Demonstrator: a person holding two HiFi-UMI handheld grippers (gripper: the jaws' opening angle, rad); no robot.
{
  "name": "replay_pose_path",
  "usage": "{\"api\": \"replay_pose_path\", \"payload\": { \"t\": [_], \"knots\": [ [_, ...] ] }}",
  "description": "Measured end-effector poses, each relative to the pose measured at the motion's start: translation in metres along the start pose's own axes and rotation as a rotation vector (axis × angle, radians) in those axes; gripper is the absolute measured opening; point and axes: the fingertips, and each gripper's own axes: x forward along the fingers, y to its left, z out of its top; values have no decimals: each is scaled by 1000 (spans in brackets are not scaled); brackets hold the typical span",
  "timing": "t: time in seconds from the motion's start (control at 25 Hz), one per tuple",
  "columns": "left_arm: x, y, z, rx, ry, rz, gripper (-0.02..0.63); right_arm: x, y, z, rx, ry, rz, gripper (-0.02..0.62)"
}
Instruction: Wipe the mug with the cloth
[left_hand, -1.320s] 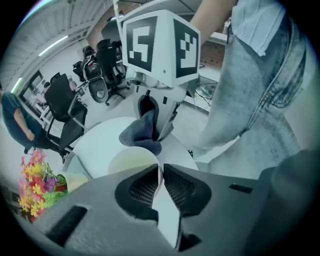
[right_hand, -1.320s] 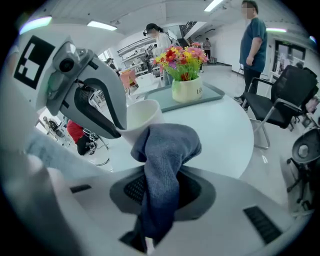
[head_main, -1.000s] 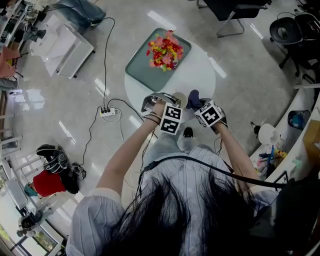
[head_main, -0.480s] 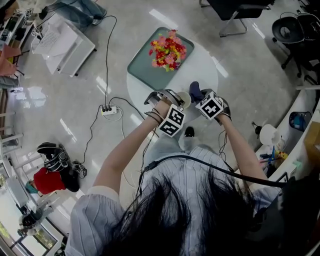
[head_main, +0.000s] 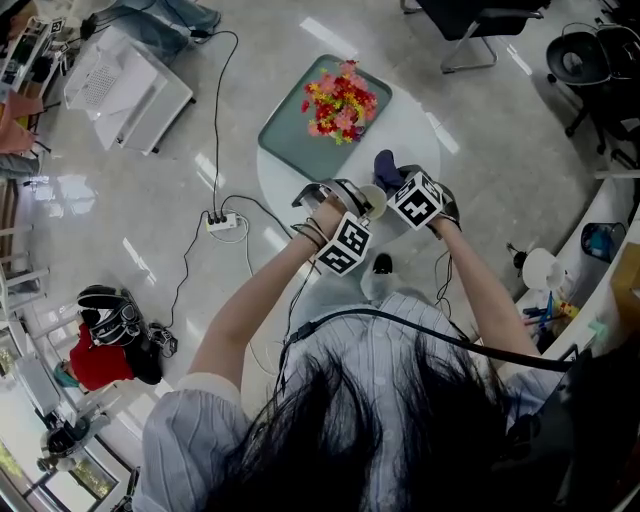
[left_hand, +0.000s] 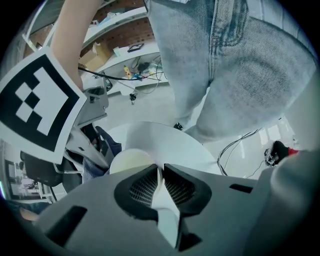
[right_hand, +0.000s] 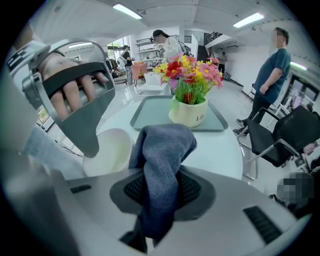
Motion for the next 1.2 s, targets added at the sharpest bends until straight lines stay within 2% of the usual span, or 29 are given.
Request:
{"api": "replay_pose_path", "payload": {
  "t": [0.32,0.4,0.48,0.64,0.84,1.04,1.2],
  "knots": [
    [-1,-2,0,34,2,11,49,0,0,3,22,-3,-19,101],
    [-1,-1,-2,26,8,19,49,-1,-1,2,44,-4,-19,101],
    [0,1,0,-19,-1,25,49,-2,-3,1,71,-15,-21,101],
    [-10,11,10,-241,-125,49,51,-10,-4,1,102,-57,-30,101],
    [-33,14,5,-566,-215,101,59,-30,-11,-6,188,-125,-62,101],
    [-62,18,-4,-894,-365,235,58,-63,-6,-1,307,-220,-81,101],
    [-80,19,-14,-1111,-436,348,58,-83,7,-1,313,-264,-85,101]
  ]
}}
